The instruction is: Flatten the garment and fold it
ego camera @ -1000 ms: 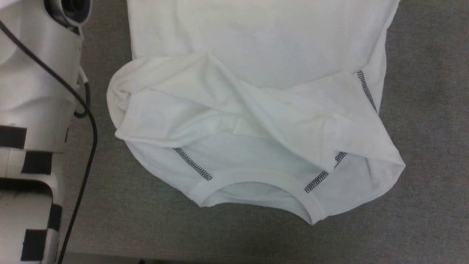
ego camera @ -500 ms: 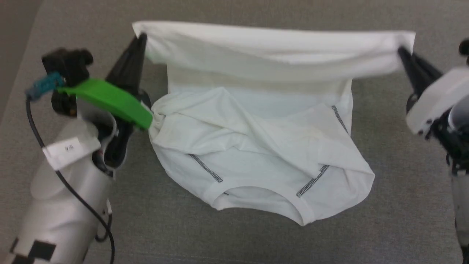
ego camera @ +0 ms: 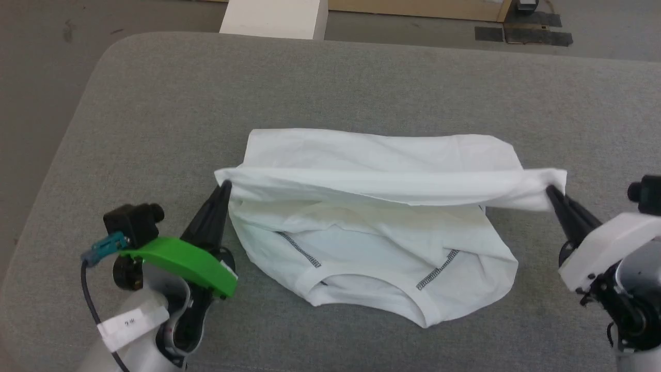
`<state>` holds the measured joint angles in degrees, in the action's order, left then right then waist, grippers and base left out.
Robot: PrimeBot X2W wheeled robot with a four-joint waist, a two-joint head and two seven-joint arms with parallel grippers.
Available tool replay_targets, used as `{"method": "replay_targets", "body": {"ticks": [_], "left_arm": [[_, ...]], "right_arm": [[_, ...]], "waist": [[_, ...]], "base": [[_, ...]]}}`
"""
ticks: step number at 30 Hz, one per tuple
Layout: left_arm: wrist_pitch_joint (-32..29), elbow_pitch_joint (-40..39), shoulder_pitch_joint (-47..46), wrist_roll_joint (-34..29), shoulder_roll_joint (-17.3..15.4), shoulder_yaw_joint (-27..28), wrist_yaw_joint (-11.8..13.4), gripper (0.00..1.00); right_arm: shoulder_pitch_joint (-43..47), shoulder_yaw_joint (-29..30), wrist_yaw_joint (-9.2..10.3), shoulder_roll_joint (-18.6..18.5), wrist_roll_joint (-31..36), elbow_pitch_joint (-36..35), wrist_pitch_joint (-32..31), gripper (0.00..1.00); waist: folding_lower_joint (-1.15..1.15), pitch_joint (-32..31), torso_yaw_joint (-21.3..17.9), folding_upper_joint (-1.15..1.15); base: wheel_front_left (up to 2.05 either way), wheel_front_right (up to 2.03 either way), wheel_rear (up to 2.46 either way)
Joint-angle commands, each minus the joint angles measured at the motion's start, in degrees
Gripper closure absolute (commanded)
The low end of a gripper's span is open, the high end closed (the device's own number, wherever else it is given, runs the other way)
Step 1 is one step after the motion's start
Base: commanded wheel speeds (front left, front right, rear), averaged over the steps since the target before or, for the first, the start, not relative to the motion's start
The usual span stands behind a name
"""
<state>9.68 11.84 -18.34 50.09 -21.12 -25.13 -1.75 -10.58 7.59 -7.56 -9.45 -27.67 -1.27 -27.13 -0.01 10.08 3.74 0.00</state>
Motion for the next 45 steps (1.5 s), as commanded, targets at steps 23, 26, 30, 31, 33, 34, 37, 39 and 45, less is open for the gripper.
{"method": "replay_targets", "body": {"ticks": [23,26,30,31,33,34,37,39,45], "left_arm": [[-4.0,4.9,11.2,5.7,0.9,0.7,6.8,1.0],[-5.4,5.8,11.2,6.3,1.0,0.5,7.2,1.0],[-7.0,6.6,11.1,5.8,0.6,-0.3,8.7,0.0],[-7.7,6.7,11.2,5.9,0.5,-0.4,9.1,0.0],[-9.0,6.6,11.5,6.3,0.3,-0.5,9.9,0.0],[-9.9,6.3,11.6,6.3,0.0,-0.7,10.5,0.0],[-12.3,5.3,12.3,7.1,-0.9,-0.5,12.0,0.0],[-13.9,4.1,12.7,7.6,-1.8,-0.2,13.3,0.0],[-14.5,-0.7,13.7,6.9,-6.3,2.7,17.4,0.0]], "right_arm": [[8.5,-5.5,0.08,0.6,3.1,7.5,0.4,1.0],[8.8,-6.3,0.08,0.4,3.2,8.7,-0.5,1.0],[9.3,-7.3,0.08,0.2,3.3,10.0,-2.1,0.0],[9.4,-7.5,0.08,0.2,3.2,10.0,-2.2,0.0],[9.8,-7.9,0.08,-0.1,2.9,9.9,-2.5,0.0],[10.0,-8.0,0.08,-0.4,2.6,9.6,-2.8,0.0],[10.7,-8.1,0.08,-1.5,1.6,8.5,-3.7,0.0],[11.2,-7.9,0.08,-2.6,0.5,7.0,-4.6,0.0],[12.3,-3.8,0.08,-5.5,-2.8,1.0,-8.9,0.0]], "waist": [[0.01,-0.1,-1.1,0.0],[0.01,-0.7,-1.3,0.0],[0.01,-1.9,-1.6,0.0],[0.01,-2.2,-1.7,0.0],[0.01,-2.8,-1.8,0.0],[0.01,-3.0,-1.9,0.0],[0.01,-3.8,-1.9,0.0],[0.01,-4.3,-1.7,0.0],[0.01,-5.0,-1.2,0.0]], "base": [[0.0,0.0,0.0],[0.0,0.0,0.0],[0.0,0.0,0.0],[0.0,0.0,0.0],[0.0,0.0,0.0],[0.0,0.0,0.0],[0.0,0.0,0.0],[0.0,0.0,0.0],[0.0,0.0,0.0]]}}
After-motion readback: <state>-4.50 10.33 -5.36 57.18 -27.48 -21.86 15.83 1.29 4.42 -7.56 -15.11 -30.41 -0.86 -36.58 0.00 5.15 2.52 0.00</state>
